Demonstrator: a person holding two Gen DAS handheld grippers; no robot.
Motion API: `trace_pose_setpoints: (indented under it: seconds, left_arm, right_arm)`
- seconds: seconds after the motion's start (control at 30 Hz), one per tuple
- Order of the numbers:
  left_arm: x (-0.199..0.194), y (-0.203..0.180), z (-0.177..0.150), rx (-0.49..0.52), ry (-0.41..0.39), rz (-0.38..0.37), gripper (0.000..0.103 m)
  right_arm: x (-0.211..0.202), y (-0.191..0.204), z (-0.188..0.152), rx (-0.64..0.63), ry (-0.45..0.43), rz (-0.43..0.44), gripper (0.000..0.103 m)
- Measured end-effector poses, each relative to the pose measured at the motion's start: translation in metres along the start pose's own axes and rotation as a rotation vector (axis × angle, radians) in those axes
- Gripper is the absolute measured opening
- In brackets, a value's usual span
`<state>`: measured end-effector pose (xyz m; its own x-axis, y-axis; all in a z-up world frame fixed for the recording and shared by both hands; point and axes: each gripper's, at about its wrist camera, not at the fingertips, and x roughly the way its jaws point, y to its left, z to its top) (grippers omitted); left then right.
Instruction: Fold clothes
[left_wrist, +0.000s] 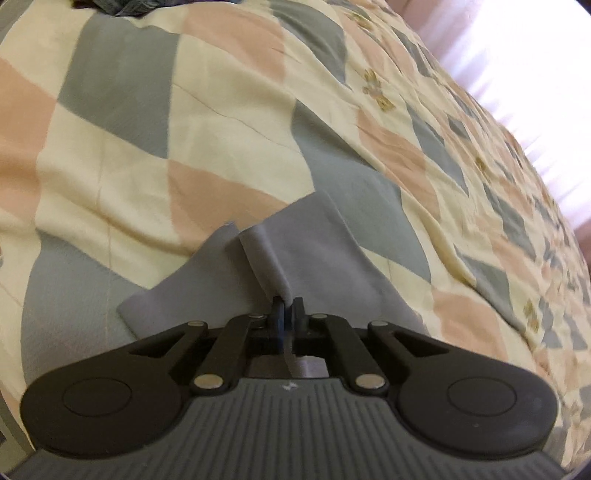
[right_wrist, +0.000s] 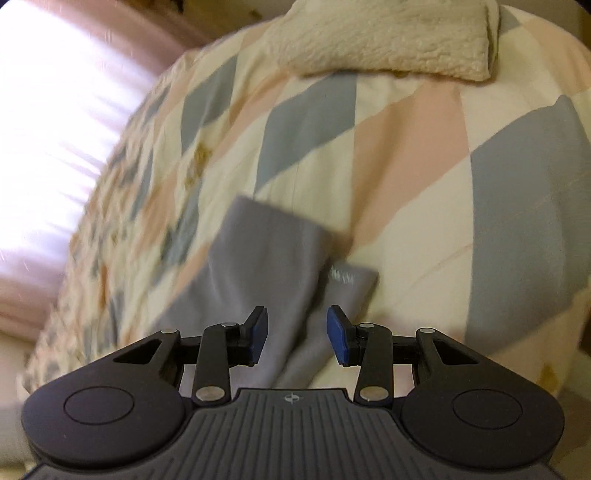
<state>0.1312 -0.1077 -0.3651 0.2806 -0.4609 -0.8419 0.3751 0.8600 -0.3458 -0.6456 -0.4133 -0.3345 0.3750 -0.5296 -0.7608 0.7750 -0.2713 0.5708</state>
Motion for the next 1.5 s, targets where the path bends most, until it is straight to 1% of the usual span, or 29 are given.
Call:
trace_pose_setpoints:
  seconds: [0.13, 0.27, 0.33, 0.37, 0.4, 0.47, 0.57, 0.6, 0.67, 0.73, 0.87, 0.93, 1.1, 1.2, 1.3, 1.37, 1.43, 1.5]
  left_arm:
    - [0.005, -0.008, 0.003, 0.070, 0.012, 0.009, 0.002]
    - [0.009, -0.016, 0.003, 0.152, 0.028, 0.032, 0.001]
    - [0.010, -0.018, 0.004, 0.187, 0.033, 0.041, 0.000]
    - [0.009, -0.019, 0.005, 0.202, 0.032, 0.044, 0.000]
    - [0.008, -0.021, 0.007, 0.217, 0.029, 0.045, 0.000]
    - [-0.008, -0.026, 0.014, 0.244, -0.009, 0.021, 0.000]
    - [-0.042, -0.033, 0.022, 0.294, -0.087, -0.022, 0.000]
    - [-0.055, -0.033, 0.022, 0.318, -0.112, -0.020, 0.000]
    - [-0.072, -0.028, 0.020, 0.334, -0.136, -0.013, 0.000]
    - [-0.077, -0.020, 0.014, 0.351, -0.138, 0.012, 0.000]
    - [-0.061, -0.001, -0.005, 0.341, -0.092, 0.072, 0.000]
    - [-0.060, 0.005, -0.014, 0.350, -0.093, 0.093, 0.000]
    - [-0.072, 0.012, -0.015, 0.338, -0.129, 0.092, 0.000]
    - [-0.066, 0.010, -0.016, 0.358, -0.122, 0.101, 0.000]
    - [-0.055, 0.010, -0.020, 0.367, -0.108, 0.124, 0.000]
    - [-0.055, 0.012, -0.021, 0.371, -0.116, 0.123, 0.000]
    - [-0.050, 0.015, -0.025, 0.386, -0.100, 0.128, 0.000]
    - [-0.042, 0.017, -0.030, 0.396, -0.076, 0.136, 0.000]
  right_arm:
    - [0.004, -0.020, 0.015, 0.102, -0.054, 0.015, 0.041]
    - [0.038, -0.015, 0.030, 0.086, -0.005, -0.100, 0.041]
    - [0.049, -0.019, 0.032, 0.112, 0.014, -0.114, 0.039]
    - [0.052, -0.021, 0.032, 0.128, 0.031, -0.095, 0.017]
    - [0.052, -0.021, 0.031, 0.148, 0.028, -0.075, 0.002]
    - [0.042, -0.014, 0.032, 0.146, -0.013, -0.056, 0.002]
    - [0.007, 0.005, 0.034, 0.078, -0.098, -0.010, 0.002]
    - [-0.003, 0.009, 0.035, 0.059, -0.117, -0.003, 0.002]
    - [-0.020, 0.012, 0.036, 0.033, -0.139, -0.010, 0.002]
    - [-0.024, 0.007, 0.035, 0.027, -0.124, -0.016, 0.001]
    - [-0.007, -0.005, 0.026, 0.007, -0.053, -0.110, 0.002]
    - [0.000, -0.012, 0.020, 0.023, -0.038, -0.148, 0.002]
    - [-0.016, -0.009, 0.014, -0.013, -0.061, -0.146, 0.001]
    - [-0.022, -0.006, 0.017, -0.038, -0.065, -0.149, 0.001]
    - [-0.011, -0.011, 0.015, -0.040, -0.041, -0.188, 0.001]
    - [-0.004, -0.014, 0.014, -0.037, -0.030, -0.212, 0.001]
    - [-0.003, -0.012, 0.014, -0.056, -0.025, -0.220, 0.001]
    - [0.005, -0.013, 0.009, -0.086, 0.014, -0.258, 0.001]
